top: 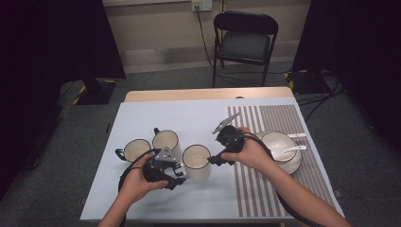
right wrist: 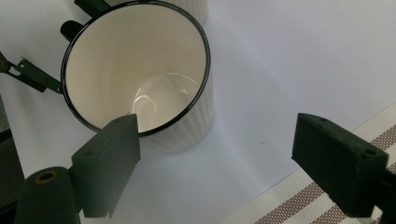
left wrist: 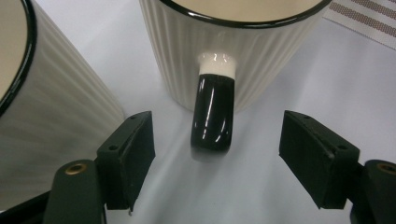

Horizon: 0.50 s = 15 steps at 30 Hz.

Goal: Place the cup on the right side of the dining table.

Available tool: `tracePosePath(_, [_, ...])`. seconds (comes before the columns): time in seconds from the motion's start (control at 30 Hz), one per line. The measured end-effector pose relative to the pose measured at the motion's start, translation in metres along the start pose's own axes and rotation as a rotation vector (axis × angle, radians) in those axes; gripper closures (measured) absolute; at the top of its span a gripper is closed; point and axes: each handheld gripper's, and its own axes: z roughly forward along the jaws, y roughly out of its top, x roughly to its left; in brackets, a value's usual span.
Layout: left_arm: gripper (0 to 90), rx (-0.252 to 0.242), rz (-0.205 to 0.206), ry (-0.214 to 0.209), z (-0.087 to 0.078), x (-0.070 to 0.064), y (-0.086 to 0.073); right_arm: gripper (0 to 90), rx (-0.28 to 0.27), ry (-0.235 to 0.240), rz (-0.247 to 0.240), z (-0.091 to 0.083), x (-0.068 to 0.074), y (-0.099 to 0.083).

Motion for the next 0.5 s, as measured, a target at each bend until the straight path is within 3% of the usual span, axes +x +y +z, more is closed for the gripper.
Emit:
tracePosePath(0.3, [33.0,-0.02,-0.011,0.002,-0.003,0.001,0.002,15.1,-0.013,0.008,0.021,0.0,0.0,0.009])
tracePosePath(0.5, [43.9,-0.02,-0.009,0.025,-0.006,0.0,0.004,16.8,0.009,0.008,0.055,0.006,0.003,0.015])
